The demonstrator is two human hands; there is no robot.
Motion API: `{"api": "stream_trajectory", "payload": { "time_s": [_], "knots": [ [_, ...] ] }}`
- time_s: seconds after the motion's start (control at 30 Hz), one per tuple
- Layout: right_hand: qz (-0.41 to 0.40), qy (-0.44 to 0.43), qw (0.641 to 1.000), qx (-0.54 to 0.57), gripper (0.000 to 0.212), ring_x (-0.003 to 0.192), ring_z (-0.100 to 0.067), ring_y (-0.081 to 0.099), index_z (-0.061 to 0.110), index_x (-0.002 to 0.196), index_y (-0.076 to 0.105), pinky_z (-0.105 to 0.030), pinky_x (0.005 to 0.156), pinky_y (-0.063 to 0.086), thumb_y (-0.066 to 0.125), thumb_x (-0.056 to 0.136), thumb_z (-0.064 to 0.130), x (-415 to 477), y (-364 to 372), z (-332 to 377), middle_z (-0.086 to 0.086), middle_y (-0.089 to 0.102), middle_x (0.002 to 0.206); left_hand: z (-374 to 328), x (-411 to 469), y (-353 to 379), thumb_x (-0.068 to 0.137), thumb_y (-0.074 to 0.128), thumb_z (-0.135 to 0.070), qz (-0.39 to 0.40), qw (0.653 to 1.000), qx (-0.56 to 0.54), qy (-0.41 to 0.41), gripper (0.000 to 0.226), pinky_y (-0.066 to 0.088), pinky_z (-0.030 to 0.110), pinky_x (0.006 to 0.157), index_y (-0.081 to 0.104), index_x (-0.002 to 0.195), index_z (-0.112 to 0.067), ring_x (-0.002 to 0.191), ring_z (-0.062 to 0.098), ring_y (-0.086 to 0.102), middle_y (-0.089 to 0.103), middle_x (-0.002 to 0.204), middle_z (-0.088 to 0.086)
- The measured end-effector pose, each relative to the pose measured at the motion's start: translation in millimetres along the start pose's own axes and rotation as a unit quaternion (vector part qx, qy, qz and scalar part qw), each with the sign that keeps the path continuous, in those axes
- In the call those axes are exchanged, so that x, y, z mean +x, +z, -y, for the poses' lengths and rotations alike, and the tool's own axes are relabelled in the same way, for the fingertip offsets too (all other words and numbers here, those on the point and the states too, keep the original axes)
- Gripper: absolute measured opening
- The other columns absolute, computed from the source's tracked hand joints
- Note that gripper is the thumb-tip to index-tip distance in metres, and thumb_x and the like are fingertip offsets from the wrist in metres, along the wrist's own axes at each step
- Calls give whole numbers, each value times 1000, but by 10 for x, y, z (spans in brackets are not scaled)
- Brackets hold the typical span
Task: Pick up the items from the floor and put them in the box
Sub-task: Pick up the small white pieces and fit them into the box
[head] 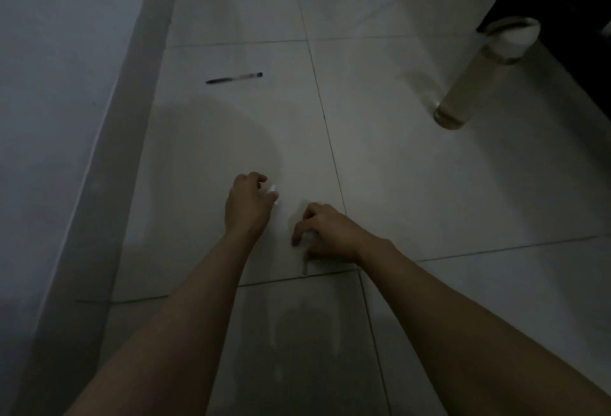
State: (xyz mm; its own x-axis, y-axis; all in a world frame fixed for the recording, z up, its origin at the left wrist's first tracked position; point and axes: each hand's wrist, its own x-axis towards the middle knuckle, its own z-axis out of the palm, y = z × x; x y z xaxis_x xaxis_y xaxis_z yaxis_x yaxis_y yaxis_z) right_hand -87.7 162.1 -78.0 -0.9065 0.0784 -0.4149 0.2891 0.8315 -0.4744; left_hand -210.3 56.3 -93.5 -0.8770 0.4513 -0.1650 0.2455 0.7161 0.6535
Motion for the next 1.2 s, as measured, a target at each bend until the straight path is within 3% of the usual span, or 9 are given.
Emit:
{"api": "stream_trajectory", "payload": {
  "time_s": [0.13,0.43,0.57,0.67,0.77,0.87,1.0,1.1,1.2],
  "knots": [
    [-42,-9,999,-4,16,115,-32,41,12,97,72,-28,91,35,66,83,17,-49,98,-11,-13,50,114,23,52,109,83,66,-24,-13,1000,22,0,43,44,38,94,59,118,-2,109,37,54,52,122,21],
    [-78,47,995,50,21,119,-31,43,-2,103,61,-33,92,37,53,84,0,-175,317,57,-21,54,118,-51,9,76,76,72,-11,8,997,-40,-59,22,46,37,81,58,92,-4,97,34,61,66,100,23],
    [-70,88,990,84,28,114,-32,50,-2,110,56,-31,87,39,59,83,4,-251,311,99,-22,55,123,-121,6,-130,69,79,-11,20,988,-118,-94,27,57,40,80,53,65,-15,65,24,67,68,67,12],
    [-61,132,976,163,30,109,-28,57,0,114,60,-30,86,44,58,85,5,-303,276,95,-19,61,121,-204,33,-310,73,77,-9,22,971,-211,-113,16,58,24,58,66,77,2,33,2,56,59,39,-4],
    [-102,163,929,317,14,81,-21,56,2,99,67,-27,70,44,58,88,5,-392,36,154,-17,63,96,-448,-55,-557,78,72,-9,58,962,-250,-91,15,44,9,38,68,87,3,29,-1,53,57,32,-7],
    [-186,180,822,507,10,68,-17,54,5,83,60,-25,63,47,55,91,1,-631,-474,208,-12,58,81,-893,-170,-805,81,69,-11,119,951,-278,-63,9,39,8,37,68,78,-4,35,-1,57,62,37,-8],
    [-286,183,769,542,17,64,-15,51,10,75,59,-25,62,50,56,90,1,-1332,-1233,179,-7,55,72,-1788,-431,-955,83,68,-14,197,930,-310,0,7,42,9,41,67,80,-7,38,-3,57,64,44,-7],
    [-332,201,755,529,18,67,-14,53,10,74,59,-25,63,51,56,90,3,-2053,-1646,100,-7,57,75,-2500,-722,-907,84,67,-15,290,894,-339,42,8,50,8,51,65,82,-7,46,0,62,66,68,5],
    [-405,247,708,524,11,72,-13,53,9,81,59,-25,65,52,56,91,6,-3018,-1866,26,-6,57,80,-3268,-1209,-762,85,66,-17,382,846,-361,82,11,54,11,55,64,88,-7,63,11,66,66,79,9]
  ]
}}
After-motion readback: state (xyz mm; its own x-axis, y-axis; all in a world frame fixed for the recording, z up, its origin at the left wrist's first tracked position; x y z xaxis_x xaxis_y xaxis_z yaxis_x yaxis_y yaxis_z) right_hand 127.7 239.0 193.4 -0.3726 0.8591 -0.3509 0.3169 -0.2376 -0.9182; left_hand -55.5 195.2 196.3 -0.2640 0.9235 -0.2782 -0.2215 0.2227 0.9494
